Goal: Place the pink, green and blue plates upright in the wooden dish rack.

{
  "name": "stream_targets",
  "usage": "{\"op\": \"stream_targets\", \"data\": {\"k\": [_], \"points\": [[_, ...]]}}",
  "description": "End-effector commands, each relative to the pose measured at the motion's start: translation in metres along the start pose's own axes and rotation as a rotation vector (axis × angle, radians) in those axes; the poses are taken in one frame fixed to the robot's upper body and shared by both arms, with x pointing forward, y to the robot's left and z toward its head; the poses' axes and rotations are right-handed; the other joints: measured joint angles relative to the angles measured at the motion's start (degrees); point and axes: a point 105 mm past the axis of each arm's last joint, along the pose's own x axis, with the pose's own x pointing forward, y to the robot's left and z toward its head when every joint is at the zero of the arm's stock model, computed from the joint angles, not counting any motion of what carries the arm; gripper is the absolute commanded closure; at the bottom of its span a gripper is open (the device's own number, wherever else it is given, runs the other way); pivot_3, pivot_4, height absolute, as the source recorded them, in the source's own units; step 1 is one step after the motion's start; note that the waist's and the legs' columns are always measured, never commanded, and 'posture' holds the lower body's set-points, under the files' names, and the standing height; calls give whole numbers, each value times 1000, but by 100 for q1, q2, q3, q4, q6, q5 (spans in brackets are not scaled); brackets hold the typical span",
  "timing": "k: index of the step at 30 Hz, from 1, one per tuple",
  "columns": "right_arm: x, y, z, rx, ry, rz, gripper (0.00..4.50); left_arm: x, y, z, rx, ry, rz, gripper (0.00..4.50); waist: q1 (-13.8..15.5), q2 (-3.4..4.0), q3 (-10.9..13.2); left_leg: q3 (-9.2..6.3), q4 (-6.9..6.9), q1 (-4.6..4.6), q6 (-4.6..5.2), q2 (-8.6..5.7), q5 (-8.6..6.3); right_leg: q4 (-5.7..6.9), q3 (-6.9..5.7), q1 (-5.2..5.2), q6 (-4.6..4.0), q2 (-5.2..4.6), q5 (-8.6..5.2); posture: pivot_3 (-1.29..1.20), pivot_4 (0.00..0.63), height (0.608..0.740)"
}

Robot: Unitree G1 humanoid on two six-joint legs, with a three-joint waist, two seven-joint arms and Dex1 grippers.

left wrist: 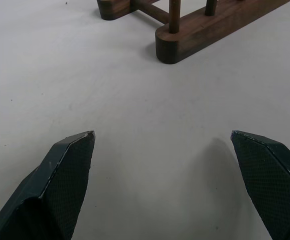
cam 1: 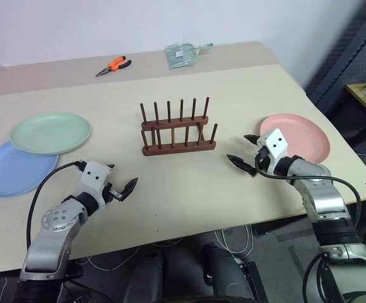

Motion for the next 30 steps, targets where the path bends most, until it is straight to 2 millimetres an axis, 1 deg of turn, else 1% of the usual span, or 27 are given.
{"op": "stream_targets", "data": {"k": [1, 6, 8, 11, 14, 16, 19, 21, 23, 24, 26, 30], "points": [[-5, -8, 15, -33, -44, -25, 0, 3, -1, 10, 32, -37, -4, 31, 0, 0, 0, 0, 0, 0, 0, 0, 0, 0, 0, 0, 0, 0, 0, 0, 150, 739], [0, -1, 18, -13, -57, 4, 0, 5, 4, 13, 23, -54, 7, 31, 0, 0, 0, 0, 0, 0, 0, -1, 0, 0, 0, 0, 1, 0, 0, 0, 150, 739], [2, 3, 20, 4, -64, 25, 0, 10, 7, 11, 41, -37, -9, 31, 1, 0, 0, 0, 0, 0, 0, -1, 0, 1, 0, 0, 1, 0, 1, 0, 150, 739], [4, 7, 23, -8, -72, 21, 0, 24, 5, 13, 75, -29, -94, 31, 1, 0, 0, 0, 2, 0, 0, -4, 0, 1, -1, 0, 0, 4, 1, 0, 150, 739], [4, 11, 22, -26, -71, 8, 0, 48, 6, 14, 110, -9, -182, 31, 24, 0, 0, 0, 6, -2, 0, -7, 0, 1, -1, 1, 7, 3, 5, 0, 150, 739], [4, 14, 22, -34, -68, 2, 0, 59, 6, 13, 130, 5, -232, 31, 32, 0, -1, -2, 11, -6, 0, -12, 0, 1, -3, 2, 18, 3, 11, 0, 150, 739], [0, 16, 21, -36, -69, -23, 0, 82, 0, 12, 167, 34, -345, 31, 36, 1, -2, 0, 13, -6, 2, -13, -1, 1, -2, 3, 20, 1, 12, 0, 150, 739], [-2, 17, 21, -35, -68, -34, 0, 90, -1, 11, 174, 44, -380, 31, 18, 3, -3, -1, 16, -6, 2, -14, -1, 1, -3, 4, 21, 2, 13, 0, 150, 739], [-5, 22, 21, -37, -66, -40, 0, 95, -7, 10, 158, 54, -440, 31, 17, 4, -6, 1, 17, -5, 3, -14, -2, 2, -1, 5, 22, 0, 13, 0, 150, 739], [-6, 23, 21, -39, -64, -43, 0, 96, -10, 9, 160, 61, -471, 266, 21, 5, -6, 0, 17, -5, 4, -13, -2, 2, -2, 5, 22, 1, 13, 0, 150, 739], [-13, 24, 18, -33, -56, -62, 0, 101, -17, 8, 177, 67, -512, 881, 28, 8, -9, 0, 18, -5, 5, -12, -3, 3, -2, 6, 22, 1, 13, 0, 150, 739], [-17, 28, 14, -31, -40, -69, 0, 103, -23, 11, 182, 41, -545, 2801, 36, 9, -10, -1, 49, -4, 22, -12, -13, 2, -4, 23, 23, 0, 12, 0, 150, 739]]}}
